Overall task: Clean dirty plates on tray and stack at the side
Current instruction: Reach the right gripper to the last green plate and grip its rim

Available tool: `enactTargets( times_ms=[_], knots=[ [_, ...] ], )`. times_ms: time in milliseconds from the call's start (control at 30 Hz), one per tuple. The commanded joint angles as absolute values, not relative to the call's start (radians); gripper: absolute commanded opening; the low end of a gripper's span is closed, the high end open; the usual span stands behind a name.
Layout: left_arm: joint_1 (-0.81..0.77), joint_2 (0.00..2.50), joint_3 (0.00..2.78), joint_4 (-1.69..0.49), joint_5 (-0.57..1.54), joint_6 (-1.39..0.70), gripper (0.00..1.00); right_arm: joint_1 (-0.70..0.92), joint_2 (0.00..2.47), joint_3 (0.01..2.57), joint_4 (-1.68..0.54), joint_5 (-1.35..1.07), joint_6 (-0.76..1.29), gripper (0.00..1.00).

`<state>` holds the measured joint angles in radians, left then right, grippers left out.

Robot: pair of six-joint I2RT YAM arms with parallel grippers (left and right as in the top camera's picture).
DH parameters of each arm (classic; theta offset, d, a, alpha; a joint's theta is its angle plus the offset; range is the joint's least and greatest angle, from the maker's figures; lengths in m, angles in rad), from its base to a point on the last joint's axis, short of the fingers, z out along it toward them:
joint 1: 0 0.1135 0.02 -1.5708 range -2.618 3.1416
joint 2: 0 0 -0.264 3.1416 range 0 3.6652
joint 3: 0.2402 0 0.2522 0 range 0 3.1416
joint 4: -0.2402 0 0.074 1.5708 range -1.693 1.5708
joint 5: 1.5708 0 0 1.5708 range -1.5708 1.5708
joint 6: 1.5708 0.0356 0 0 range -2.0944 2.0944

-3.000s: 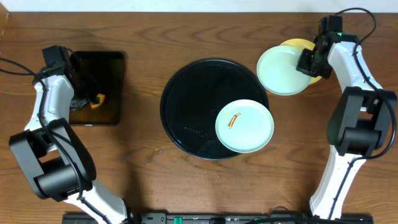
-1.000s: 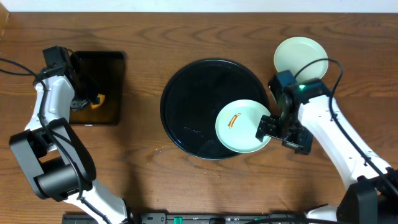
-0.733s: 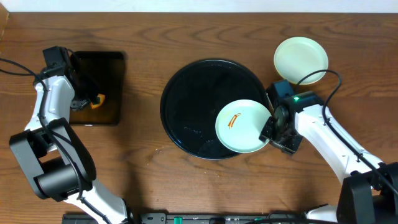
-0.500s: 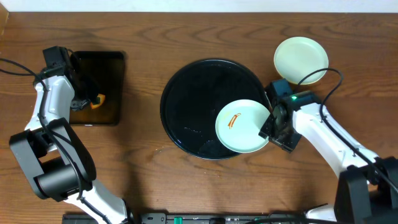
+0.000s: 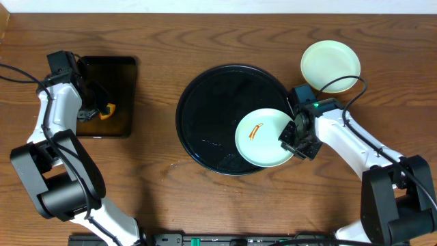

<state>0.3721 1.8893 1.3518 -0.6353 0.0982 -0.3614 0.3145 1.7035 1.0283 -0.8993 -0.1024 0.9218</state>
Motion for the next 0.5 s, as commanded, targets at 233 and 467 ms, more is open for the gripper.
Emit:
enactTargets(
  times_ms=[233, 467],
  knots=[
    [0.377, 1.889, 1.345, -0.643, 0.086, -0.348, 0.09, 0.368, 1.714, 1.029, -0.743, -0.205, 0.804, 0.01],
    [0.377, 1.889, 1.345, -0.643, 0.094, -0.348, 0.09, 0.368, 1.715, 1.033, -0.548, -0.244, 0.689, 0.01]
  ],
)
